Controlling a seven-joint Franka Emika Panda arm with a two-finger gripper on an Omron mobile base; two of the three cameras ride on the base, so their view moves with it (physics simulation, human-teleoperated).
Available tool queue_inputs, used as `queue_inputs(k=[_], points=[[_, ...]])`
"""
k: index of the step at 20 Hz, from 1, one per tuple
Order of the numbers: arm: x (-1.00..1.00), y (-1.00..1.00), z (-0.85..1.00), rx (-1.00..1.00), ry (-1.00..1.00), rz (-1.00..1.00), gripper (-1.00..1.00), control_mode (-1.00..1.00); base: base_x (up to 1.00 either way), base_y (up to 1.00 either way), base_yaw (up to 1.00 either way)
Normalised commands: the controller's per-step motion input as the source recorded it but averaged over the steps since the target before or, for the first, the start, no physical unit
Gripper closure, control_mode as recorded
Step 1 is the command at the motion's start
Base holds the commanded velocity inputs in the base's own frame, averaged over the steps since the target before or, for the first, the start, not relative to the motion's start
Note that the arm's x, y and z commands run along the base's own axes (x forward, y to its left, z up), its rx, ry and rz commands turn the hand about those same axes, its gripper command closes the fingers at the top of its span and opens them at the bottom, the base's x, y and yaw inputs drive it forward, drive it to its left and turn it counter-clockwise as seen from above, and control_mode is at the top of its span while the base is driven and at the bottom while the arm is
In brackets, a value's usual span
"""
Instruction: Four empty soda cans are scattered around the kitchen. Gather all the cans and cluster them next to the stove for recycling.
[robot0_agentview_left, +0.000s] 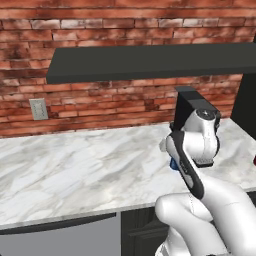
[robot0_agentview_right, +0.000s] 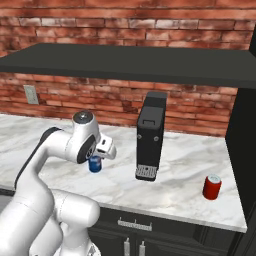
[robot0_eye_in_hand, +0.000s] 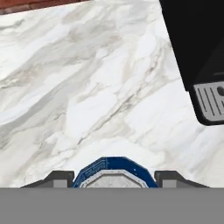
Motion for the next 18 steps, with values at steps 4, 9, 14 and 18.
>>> queue_inputs(k=[4,9,14,18], points=[[-0.67,0.14,0.44,0.0,-0.01,0.0,1.0,-1.0,0.0,0.0,0.0],[-0.74,0.02,0.47,0.0,-0.01,0.0,1.0,-1.0,0.0,0.0,0.0],[-0.72,0.0,0.39,0.0,-0.02,0.0,1.0,-1.0,0.0,0.0,0.0],[-0.57,0.08,0.31,0.0,0.0,0.0,1.0,-1.0,0.0,0.0,0.0]])
